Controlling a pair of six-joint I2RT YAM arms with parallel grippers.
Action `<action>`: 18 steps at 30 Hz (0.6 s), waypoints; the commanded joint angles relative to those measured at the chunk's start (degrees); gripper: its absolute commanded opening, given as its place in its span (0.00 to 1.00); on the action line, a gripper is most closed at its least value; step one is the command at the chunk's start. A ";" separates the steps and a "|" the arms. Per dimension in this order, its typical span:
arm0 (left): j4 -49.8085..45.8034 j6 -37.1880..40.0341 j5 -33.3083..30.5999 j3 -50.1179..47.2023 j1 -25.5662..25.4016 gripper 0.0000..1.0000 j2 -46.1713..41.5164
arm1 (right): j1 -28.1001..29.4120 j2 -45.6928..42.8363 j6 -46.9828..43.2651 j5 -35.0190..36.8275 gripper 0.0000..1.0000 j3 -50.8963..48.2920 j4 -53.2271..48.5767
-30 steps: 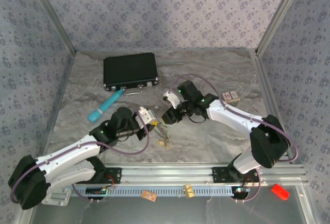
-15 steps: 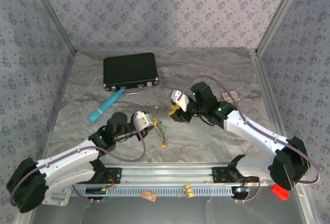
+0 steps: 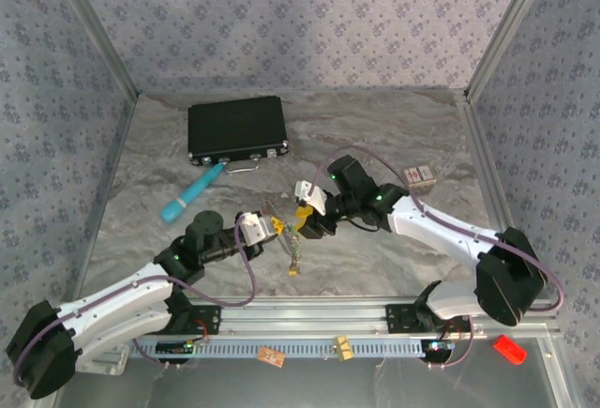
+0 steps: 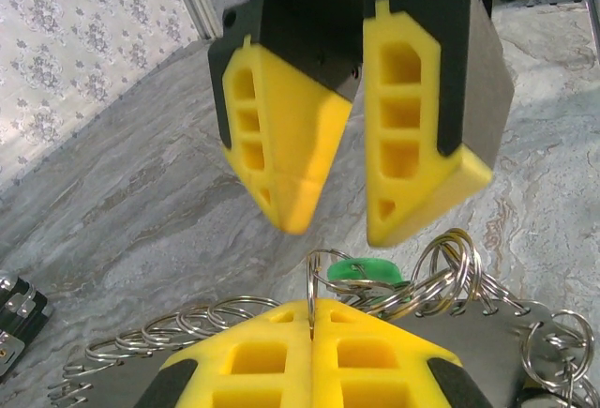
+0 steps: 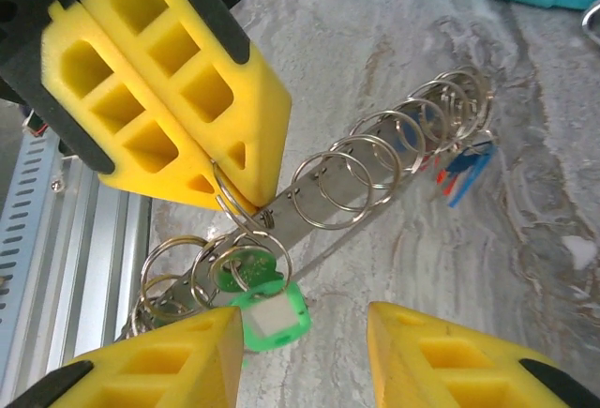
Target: Put the keys on the keyring
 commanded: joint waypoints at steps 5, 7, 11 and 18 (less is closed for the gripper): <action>3.84 0.38 2.36 -0.13 -0.60 0.00 -1.40 | 1.10 3.13 1.12 -0.24 0.39 2.29 1.15; 3.89 0.29 2.45 -0.18 -0.66 0.00 -1.45 | 1.19 3.27 1.38 -0.58 0.38 2.29 1.53; 4.58 0.07 2.96 -0.27 -0.68 0.00 -1.49 | 1.32 3.54 1.64 -0.42 0.35 2.23 2.00; 5.92 -1.67 3.27 -1.08 -0.59 0.00 -1.93 | 1.02 1.94 1.65 -0.33 0.36 0.65 3.07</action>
